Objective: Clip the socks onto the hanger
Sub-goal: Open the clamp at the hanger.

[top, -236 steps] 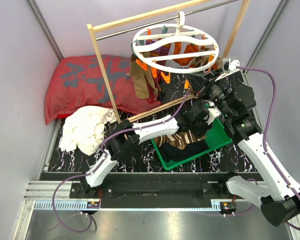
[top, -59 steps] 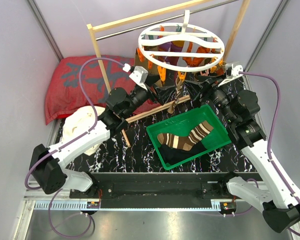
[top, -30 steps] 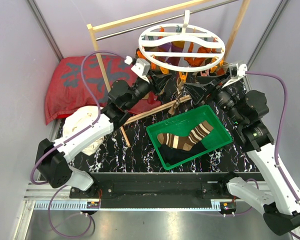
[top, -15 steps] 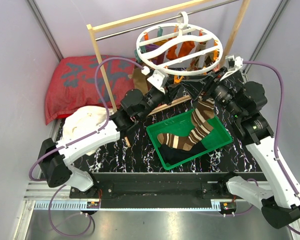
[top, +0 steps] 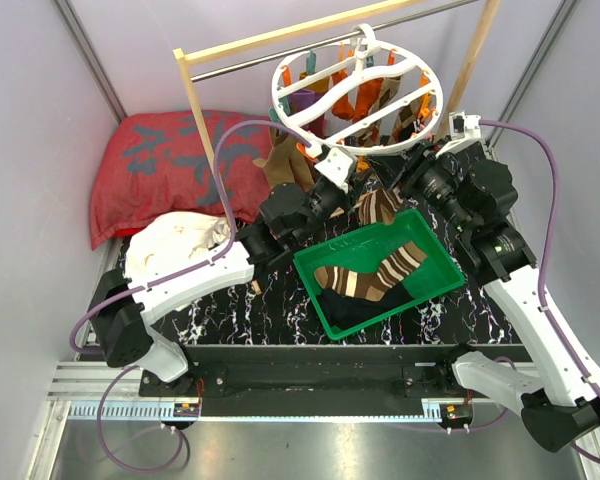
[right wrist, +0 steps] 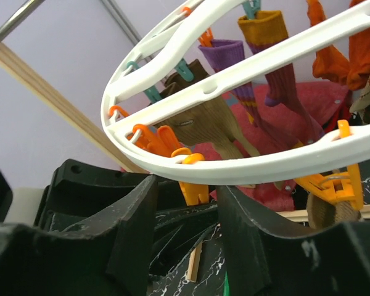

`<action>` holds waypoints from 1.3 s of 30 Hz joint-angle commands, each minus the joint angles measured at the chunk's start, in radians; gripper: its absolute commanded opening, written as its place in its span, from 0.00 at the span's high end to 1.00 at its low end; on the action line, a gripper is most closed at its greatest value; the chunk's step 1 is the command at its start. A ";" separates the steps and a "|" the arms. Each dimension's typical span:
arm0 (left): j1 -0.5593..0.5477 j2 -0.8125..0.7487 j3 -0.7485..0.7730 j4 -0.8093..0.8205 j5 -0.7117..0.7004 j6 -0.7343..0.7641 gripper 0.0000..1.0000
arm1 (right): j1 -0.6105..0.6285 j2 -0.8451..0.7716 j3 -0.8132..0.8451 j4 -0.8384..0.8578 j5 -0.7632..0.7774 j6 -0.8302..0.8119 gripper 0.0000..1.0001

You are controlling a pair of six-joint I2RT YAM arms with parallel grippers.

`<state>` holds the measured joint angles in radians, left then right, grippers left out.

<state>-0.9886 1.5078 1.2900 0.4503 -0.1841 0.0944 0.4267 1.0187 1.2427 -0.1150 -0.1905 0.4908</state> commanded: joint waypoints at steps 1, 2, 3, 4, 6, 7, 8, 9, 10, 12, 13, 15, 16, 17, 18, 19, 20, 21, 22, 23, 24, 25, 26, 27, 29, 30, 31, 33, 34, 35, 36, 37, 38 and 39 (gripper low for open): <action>-0.028 0.014 0.045 0.033 -0.014 0.051 0.89 | 0.006 0.009 -0.006 0.081 0.092 0.022 0.50; -0.028 0.017 0.046 0.031 -0.015 0.054 0.89 | 0.004 0.011 -0.009 0.081 0.097 0.025 0.51; -0.030 0.019 0.048 0.031 -0.015 0.060 0.89 | 0.006 0.014 -0.014 0.081 0.100 0.023 0.52; -0.031 0.022 0.051 0.031 -0.017 0.064 0.89 | 0.006 0.015 -0.015 0.081 0.106 0.025 0.53; -0.036 0.023 0.049 0.030 -0.018 0.071 0.89 | 0.004 0.021 -0.017 0.083 0.112 0.025 0.55; -0.038 0.025 0.049 0.028 -0.018 0.073 0.88 | 0.004 0.023 -0.017 0.083 0.117 0.023 0.56; -0.039 0.025 0.051 0.025 -0.018 0.074 0.88 | 0.004 0.029 -0.017 0.087 0.120 0.023 0.57; -0.041 0.025 0.049 0.022 -0.018 0.077 0.87 | 0.004 0.032 -0.019 0.089 0.122 0.023 0.58; -0.042 0.023 0.048 0.018 -0.017 0.079 0.87 | 0.006 0.035 -0.020 0.093 0.126 0.023 0.59; -0.042 0.020 0.046 0.013 -0.017 0.079 0.85 | 0.006 0.044 -0.019 0.098 0.125 0.020 0.61; -0.044 0.014 0.045 0.008 -0.017 0.079 0.85 | 0.006 0.047 -0.019 0.098 0.126 0.020 0.62; -0.044 0.008 0.042 0.005 -0.015 0.080 0.80 | 0.004 0.052 -0.020 0.098 0.126 0.019 0.66; -0.044 0.000 0.042 0.002 -0.017 0.080 0.78 | 0.006 0.055 -0.023 0.098 0.129 0.017 0.68; -0.044 -0.003 0.040 0.001 -0.015 0.079 0.76 | 0.004 0.055 -0.028 0.098 0.131 0.018 0.69; -0.044 -0.006 0.038 -0.001 -0.015 0.080 0.75 | 0.004 0.051 -0.029 0.097 0.131 0.020 0.72; -0.044 -0.011 0.038 -0.001 -0.012 0.080 0.73 | 0.004 0.053 -0.031 0.097 0.131 0.019 0.74; -0.044 -0.009 0.038 -0.004 -0.011 0.079 0.67 | 0.004 0.052 -0.034 0.097 0.131 0.015 0.75; -0.042 -0.012 0.038 -0.010 -0.009 0.079 0.65 | 0.004 0.052 -0.034 0.097 0.126 0.017 0.78; -0.044 -0.015 0.038 -0.016 -0.005 0.077 0.63 | 0.006 0.050 -0.035 0.095 0.125 0.009 0.79; -0.044 -0.018 0.034 -0.027 -0.003 0.071 0.59 | 0.004 0.052 -0.037 0.097 0.119 0.005 0.80; -0.042 -0.027 0.029 -0.028 -0.002 0.070 0.57 | 0.004 0.049 -0.037 0.095 0.117 -0.007 0.82; -0.041 -0.035 0.022 -0.028 0.003 0.064 0.56 | 0.004 0.046 -0.035 0.094 0.112 -0.014 0.84; -0.039 -0.043 0.005 -0.028 0.008 0.061 0.53 | 0.006 0.044 -0.035 0.092 0.108 -0.021 0.85; -0.036 -0.058 -0.007 -0.028 0.015 0.057 0.52 | 0.006 0.044 -0.035 0.089 0.106 -0.034 0.87; -0.013 -0.076 -0.044 -0.024 0.066 0.033 0.47 | 0.006 0.037 -0.035 0.089 0.102 -0.046 0.89; -0.004 -0.096 -0.055 -0.021 0.089 0.019 0.41 | 0.004 0.034 -0.037 0.089 0.100 -0.057 0.89; 0.022 -0.106 -0.066 -0.016 0.145 -0.011 0.39 | 0.004 0.031 -0.040 0.087 0.100 -0.060 0.90; 0.048 -0.124 -0.098 0.005 0.211 -0.039 0.32 | 0.006 0.031 -0.042 0.089 0.102 -0.063 0.91; 0.071 -0.126 -0.104 0.013 0.227 -0.053 0.30 | 0.004 0.026 -0.042 0.089 0.102 -0.063 0.92; 0.082 -0.127 -0.109 0.025 0.239 -0.061 0.29 | 0.004 0.027 -0.042 0.089 0.100 -0.064 0.92; 0.090 -0.124 -0.112 0.030 0.261 -0.065 0.27 | 0.004 0.026 -0.040 0.090 0.100 -0.061 0.92; 0.102 -0.123 -0.113 0.037 0.273 -0.068 0.27 | 0.004 0.026 -0.040 0.094 0.100 -0.061 0.92; 0.108 -0.117 -0.116 0.059 0.285 -0.068 0.27 | 0.004 0.023 -0.040 0.094 0.099 -0.060 0.92; 0.113 -0.113 -0.120 0.073 0.307 -0.068 0.26 | 0.004 0.023 -0.038 0.095 0.099 -0.060 0.92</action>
<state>-0.8955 1.4128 1.1835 0.4152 -0.0010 0.0620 0.4309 1.0618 1.2053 -0.0631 -0.0959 0.4492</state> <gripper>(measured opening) 0.728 0.086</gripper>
